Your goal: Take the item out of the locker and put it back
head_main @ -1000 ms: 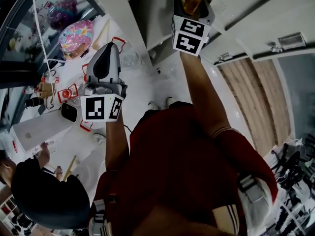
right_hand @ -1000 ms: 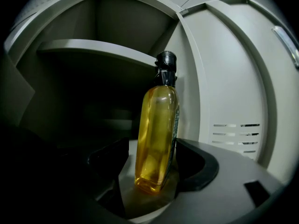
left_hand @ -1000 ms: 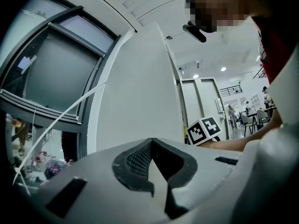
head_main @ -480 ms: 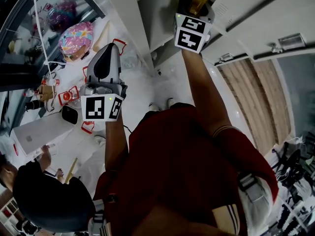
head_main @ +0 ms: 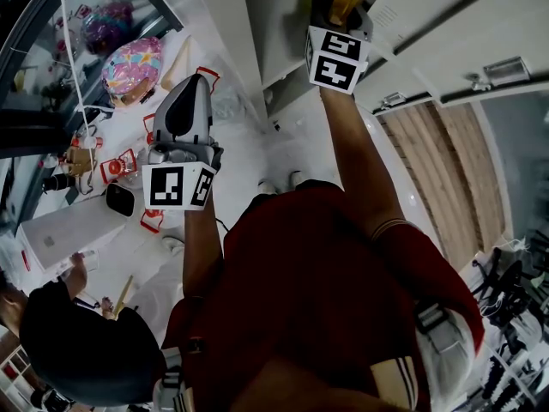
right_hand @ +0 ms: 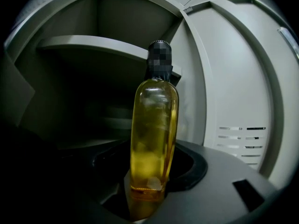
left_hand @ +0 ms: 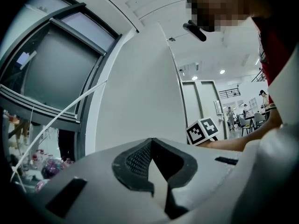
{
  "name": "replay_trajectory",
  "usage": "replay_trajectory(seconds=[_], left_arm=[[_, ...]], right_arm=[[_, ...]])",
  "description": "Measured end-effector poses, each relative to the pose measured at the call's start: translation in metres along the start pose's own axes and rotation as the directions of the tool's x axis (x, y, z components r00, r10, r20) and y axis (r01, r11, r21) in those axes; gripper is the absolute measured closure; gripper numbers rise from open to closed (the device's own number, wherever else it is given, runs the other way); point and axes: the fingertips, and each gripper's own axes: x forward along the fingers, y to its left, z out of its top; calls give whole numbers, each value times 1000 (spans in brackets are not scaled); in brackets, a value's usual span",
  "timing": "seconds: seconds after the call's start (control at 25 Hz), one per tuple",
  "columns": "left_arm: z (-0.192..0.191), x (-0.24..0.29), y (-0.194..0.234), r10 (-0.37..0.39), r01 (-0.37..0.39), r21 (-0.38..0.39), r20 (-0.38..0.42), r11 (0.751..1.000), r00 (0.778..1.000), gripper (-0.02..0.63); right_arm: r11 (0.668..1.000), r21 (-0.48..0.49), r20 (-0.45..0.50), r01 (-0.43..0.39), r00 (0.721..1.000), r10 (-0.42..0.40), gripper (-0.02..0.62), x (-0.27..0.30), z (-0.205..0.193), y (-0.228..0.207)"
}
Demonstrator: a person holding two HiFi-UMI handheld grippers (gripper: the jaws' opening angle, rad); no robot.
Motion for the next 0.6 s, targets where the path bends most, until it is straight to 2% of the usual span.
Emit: replay_trajectory(seconds=[0.28, 0.6], left_arm=[[1, -5, -5, 1, -1, -3, 5, 1000, 1000, 600], [4, -4, -19, -17, 17, -8, 7, 1000, 1000, 600]], right_arm=[[998, -12, -17, -55, 998, 54, 403, -4, -1, 4], [994, -20, 15, -107, 994, 108, 403, -22, 8, 6]])
